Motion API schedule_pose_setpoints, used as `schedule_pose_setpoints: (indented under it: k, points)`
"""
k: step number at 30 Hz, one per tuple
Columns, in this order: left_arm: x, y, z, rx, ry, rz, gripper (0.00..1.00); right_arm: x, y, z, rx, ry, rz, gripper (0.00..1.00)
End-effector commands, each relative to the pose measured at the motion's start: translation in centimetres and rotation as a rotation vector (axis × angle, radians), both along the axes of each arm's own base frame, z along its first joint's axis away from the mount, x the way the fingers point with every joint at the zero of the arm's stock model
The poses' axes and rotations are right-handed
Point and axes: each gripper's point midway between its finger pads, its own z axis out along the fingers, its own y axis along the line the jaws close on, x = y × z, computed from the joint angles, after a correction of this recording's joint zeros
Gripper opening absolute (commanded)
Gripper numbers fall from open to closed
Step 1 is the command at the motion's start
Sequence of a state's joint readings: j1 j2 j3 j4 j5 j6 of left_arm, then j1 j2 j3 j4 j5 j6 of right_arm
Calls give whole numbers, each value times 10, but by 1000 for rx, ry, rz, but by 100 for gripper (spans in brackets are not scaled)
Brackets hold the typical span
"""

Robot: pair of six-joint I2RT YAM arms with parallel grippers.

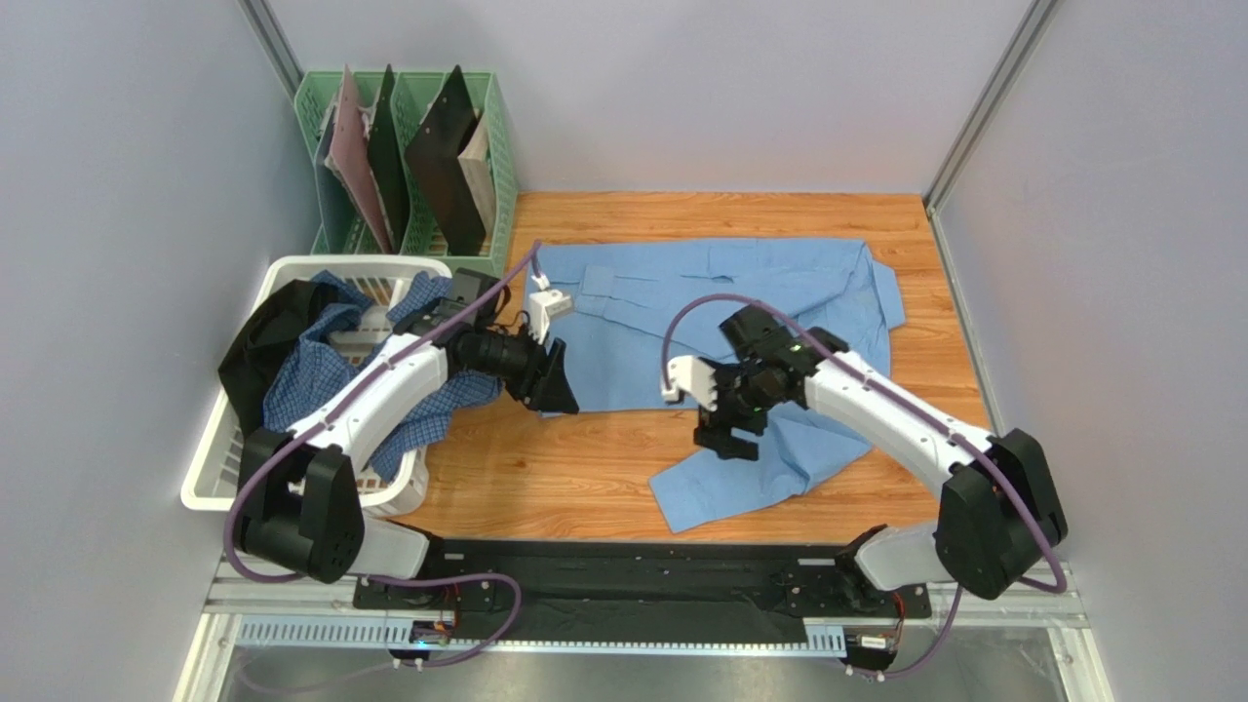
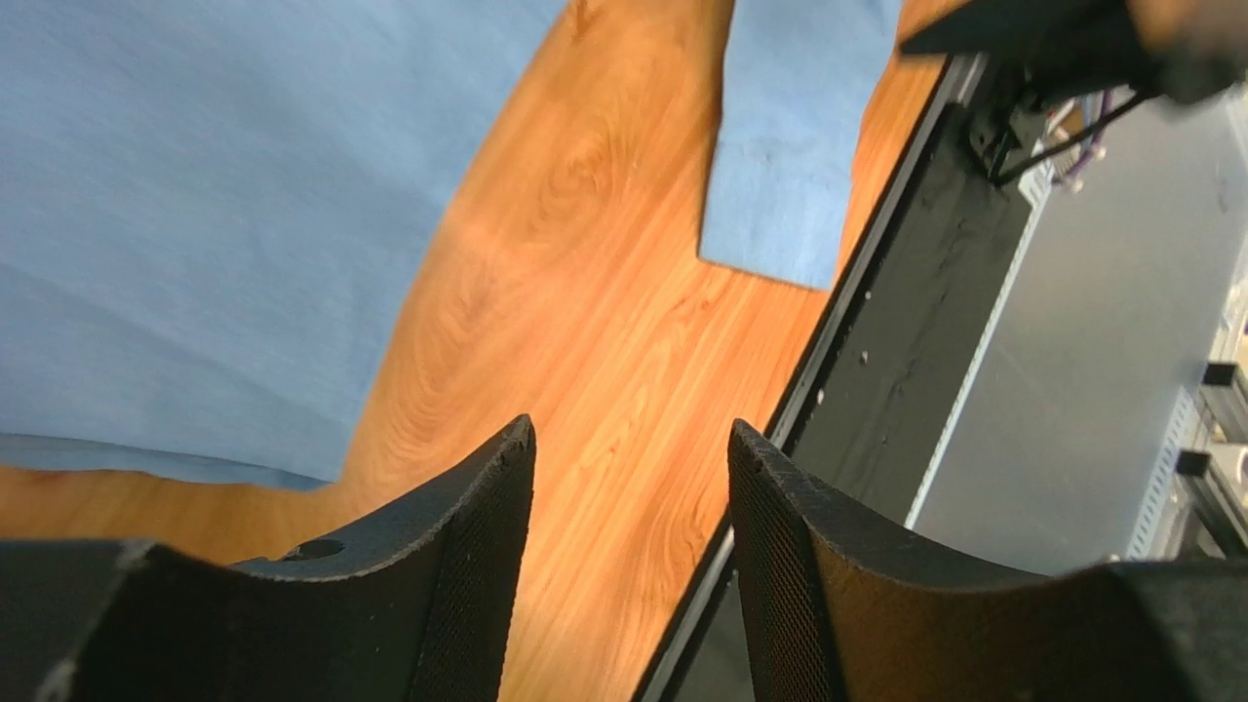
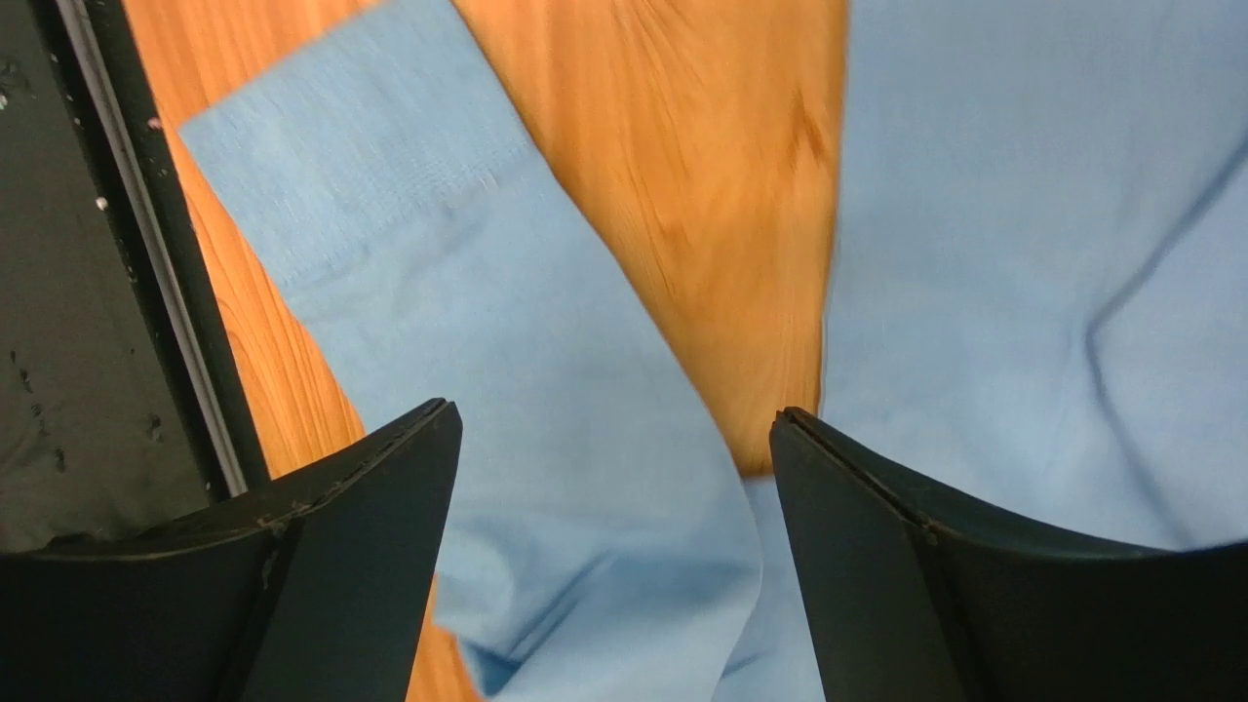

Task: Fold and stack the long sleeve shirts
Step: Fold the shirt

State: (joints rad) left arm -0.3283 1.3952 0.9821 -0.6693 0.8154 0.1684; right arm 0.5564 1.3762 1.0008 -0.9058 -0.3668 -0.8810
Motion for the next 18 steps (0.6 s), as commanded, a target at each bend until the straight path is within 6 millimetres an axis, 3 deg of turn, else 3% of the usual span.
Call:
schedule_pose_setpoints:
  k: [1,8,12,13,14,16,17,18]
  points:
    - [22,5,39,-115,-78,51,58,2,44,-22,-28,-101,205,83]
    - [44,31,53,-93,-142,113,58,-7,69,-62,-89,-105,330,81]
    - [50,40,51,-62,-153,145,58,-20,69,-77,-128,-105,365,71]
    - [52,42,51,-60,-158,148,58,-25,71,-79,-130,-112,376,64]
    - [53,43,50,-60,-160,150,58,-31,64,-86,-148,-108,364,50]
    - [53,42,51,-70,-165,144,58,-41,61,-87,-152,-104,369,36]
    - [54,41,53,-72,-170,145,58,-44,57,-88,-156,-94,341,7]
    - [55,40,54,-82,-176,140,58,-43,56,-85,-157,-99,323,0]
